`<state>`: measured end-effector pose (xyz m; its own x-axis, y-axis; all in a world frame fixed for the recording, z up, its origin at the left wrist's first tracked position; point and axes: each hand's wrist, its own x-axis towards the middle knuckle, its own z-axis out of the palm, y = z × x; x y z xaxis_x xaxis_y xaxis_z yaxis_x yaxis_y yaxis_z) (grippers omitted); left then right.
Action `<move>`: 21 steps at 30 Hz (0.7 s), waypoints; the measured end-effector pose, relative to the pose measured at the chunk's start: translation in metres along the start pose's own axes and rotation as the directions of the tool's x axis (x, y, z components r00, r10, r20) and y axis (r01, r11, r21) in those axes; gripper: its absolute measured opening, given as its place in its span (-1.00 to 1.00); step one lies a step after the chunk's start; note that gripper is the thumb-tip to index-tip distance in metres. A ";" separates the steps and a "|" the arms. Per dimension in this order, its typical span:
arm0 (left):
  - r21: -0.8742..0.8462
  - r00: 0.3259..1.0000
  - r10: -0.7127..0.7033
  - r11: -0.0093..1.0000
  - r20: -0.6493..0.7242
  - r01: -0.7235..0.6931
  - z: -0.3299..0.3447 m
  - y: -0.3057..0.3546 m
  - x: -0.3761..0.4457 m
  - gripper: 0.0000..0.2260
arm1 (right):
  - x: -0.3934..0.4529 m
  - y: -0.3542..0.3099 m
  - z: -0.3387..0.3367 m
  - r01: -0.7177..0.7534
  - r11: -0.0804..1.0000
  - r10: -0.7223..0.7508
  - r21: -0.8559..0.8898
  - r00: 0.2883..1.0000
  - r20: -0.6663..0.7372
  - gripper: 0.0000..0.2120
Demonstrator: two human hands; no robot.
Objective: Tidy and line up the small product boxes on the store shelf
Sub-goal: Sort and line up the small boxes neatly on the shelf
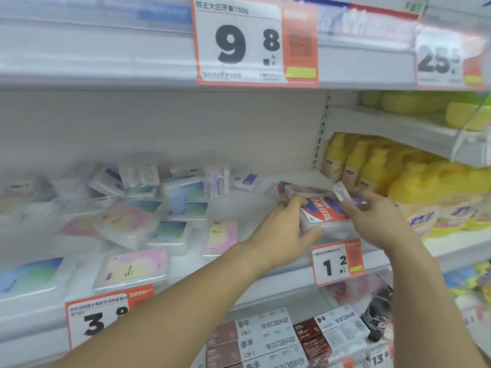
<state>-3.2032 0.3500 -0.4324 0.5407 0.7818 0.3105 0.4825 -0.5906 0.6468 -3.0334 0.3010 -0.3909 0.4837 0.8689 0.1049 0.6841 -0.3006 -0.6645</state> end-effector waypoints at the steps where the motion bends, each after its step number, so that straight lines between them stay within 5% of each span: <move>1: -0.022 1.000 -0.008 1.000 -0.003 0.008 0.002 -0.001 0.000 -0.52 | 0.001 0.004 -0.001 0.036 0.999 -0.035 0.015 0.999 -0.032 -0.64; 6: -0.071 0.999 -0.038 0.997 0.011 0.039 0.003 -0.005 0.003 -0.49 | 0.004 0.021 -0.004 0.090 0.994 -0.088 0.056 0.995 -0.036 -0.63; 9: -0.150 1.000 0.005 0.989 0.031 -0.001 -0.004 0.000 -0.006 -0.42 | -0.002 0.007 0.001 0.105 0.991 -0.078 0.076 0.950 -0.303 -0.78; 12: -0.033 0.997 0.046 0.998 -0.064 -0.048 -0.026 0.004 -0.019 -0.50 | -0.031 -0.048 0.023 0.408 0.905 -0.287 0.120 0.795 -0.535 -0.79; 14: 0.148 0.986 0.099 0.986 -0.133 -0.079 -0.053 0.003 -0.032 -0.70 | -0.054 -0.080 0.054 0.627 0.770 -0.537 0.117 0.737 -0.411 -0.80; 16: 0.311 0.986 0.081 0.950 -0.149 -0.031 -0.088 -0.009 -0.051 -0.84 | -0.070 -0.100 0.082 0.677 0.715 -0.625 0.175 0.731 -0.273 -0.79; 18: 0.437 0.986 -0.016 0.895 -0.169 0.089 -0.126 -0.030 -0.079 -0.71 | -0.074 -0.111 0.101 0.659 0.732 -0.635 0.171 0.751 -0.181 -0.74; 21: 0.611 0.940 -0.326 0.725 -0.100 0.317 -0.177 -0.061 -0.128 -0.29 | -0.074 -0.126 0.115 0.565 0.825 -0.559 0.002 0.815 0.153 -0.52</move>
<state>-3.4240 0.3217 -0.3880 0.2818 0.9476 0.1505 0.9424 -0.3029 0.1421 -3.2184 0.3200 -0.3998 -0.0712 0.9364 0.3436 0.8369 0.2435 -0.4902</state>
